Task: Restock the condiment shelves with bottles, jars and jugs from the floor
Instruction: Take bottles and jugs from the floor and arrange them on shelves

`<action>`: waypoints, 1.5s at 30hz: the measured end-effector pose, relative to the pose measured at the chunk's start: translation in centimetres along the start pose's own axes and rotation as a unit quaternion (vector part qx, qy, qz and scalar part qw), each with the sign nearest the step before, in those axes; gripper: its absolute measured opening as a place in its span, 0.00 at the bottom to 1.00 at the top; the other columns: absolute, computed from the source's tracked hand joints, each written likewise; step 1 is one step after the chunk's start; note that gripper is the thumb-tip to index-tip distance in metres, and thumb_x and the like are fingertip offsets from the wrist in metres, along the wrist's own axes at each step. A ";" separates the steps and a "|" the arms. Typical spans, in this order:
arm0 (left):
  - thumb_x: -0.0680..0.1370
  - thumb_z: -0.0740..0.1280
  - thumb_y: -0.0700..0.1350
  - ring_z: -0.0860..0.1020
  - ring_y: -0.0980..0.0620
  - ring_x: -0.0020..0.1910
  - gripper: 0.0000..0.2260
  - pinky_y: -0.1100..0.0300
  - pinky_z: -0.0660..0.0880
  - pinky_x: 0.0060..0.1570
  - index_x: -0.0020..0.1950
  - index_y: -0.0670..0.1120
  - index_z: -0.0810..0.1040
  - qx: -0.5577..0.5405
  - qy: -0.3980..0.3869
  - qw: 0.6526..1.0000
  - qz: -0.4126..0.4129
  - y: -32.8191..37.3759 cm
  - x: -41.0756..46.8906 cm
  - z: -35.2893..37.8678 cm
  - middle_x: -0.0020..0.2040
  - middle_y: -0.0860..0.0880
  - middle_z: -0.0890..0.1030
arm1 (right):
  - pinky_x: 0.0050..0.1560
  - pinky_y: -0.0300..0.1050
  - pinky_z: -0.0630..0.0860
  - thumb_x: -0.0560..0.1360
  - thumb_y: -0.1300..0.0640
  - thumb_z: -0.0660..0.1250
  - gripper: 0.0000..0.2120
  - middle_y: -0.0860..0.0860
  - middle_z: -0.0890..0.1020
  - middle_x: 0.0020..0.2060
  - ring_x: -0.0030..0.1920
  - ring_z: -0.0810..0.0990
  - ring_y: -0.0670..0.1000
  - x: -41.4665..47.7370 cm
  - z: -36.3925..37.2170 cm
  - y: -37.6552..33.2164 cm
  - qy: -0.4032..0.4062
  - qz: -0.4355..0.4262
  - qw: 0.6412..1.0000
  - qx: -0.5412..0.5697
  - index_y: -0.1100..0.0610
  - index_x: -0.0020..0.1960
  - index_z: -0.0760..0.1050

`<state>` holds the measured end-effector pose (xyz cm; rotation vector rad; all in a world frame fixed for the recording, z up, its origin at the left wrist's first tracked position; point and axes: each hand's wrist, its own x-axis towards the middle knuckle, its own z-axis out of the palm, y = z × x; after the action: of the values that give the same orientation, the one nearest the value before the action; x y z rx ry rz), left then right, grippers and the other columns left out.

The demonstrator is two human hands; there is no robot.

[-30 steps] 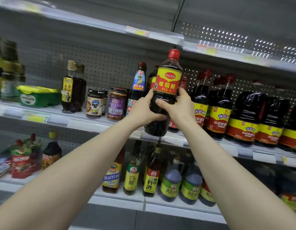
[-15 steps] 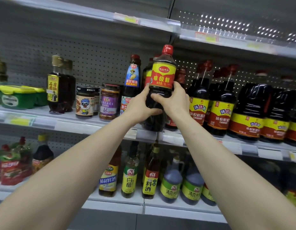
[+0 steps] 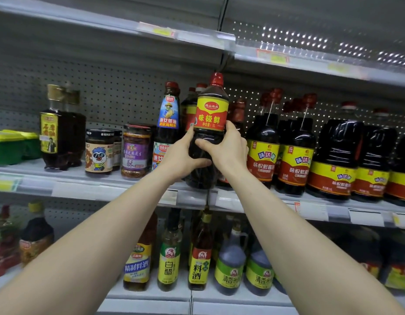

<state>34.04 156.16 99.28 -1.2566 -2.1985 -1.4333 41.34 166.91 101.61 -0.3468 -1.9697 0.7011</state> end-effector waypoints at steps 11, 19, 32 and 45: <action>0.75 0.74 0.47 0.70 0.47 0.70 0.44 0.58 0.69 0.63 0.81 0.47 0.47 0.040 0.041 0.998 -0.017 -1.1 0.9 0.7 0.72 0.46 0.73 | 0.40 0.35 0.64 0.69 0.44 0.78 0.26 0.42 0.75 0.45 0.47 0.71 0.44 1.4 2.4 1.0 0.015 -0.009 1.000 0.009 0.49 0.61 0.71; 0.76 0.72 0.44 0.71 0.46 0.70 0.43 0.52 0.71 0.66 0.81 0.47 0.46 0.045 0.047 0.997 -0.027 -1.4 1.7 1.6 0.71 0.45 0.73 | 0.46 0.43 0.66 0.70 0.45 0.77 0.28 0.44 0.77 0.48 0.47 0.68 0.45 1.7 3.1 1.2 0.028 -0.010 1.000 0.001 0.50 0.65 0.70; 0.77 0.69 0.39 0.73 0.46 0.67 0.38 0.63 0.66 0.54 0.81 0.45 0.51 0.065 0.092 0.993 -0.034 -2.7 1.7 2.8 0.69 0.44 0.75 | 0.53 0.49 0.76 0.76 0.46 0.72 0.36 0.54 0.81 0.57 0.58 0.80 0.57 0.6 3.7 1.0 0.011 -0.031 0.996 -0.082 0.58 0.75 0.60; 0.76 0.71 0.40 0.73 0.46 0.68 0.39 0.54 0.71 0.64 0.81 0.46 0.53 0.065 0.107 0.992 -0.020 -2.4 0.3 2.8 0.70 0.46 0.75 | 0.59 0.53 0.78 0.76 0.46 0.72 0.35 0.53 0.81 0.59 0.60 0.79 0.54 0.0 3.7 1.4 -0.002 -0.030 0.999 -0.042 0.57 0.75 0.62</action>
<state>32.72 158.33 96.54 -0.9720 -2.1438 -1.3467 37.99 166.79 99.47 -0.3351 -2.0086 0.5818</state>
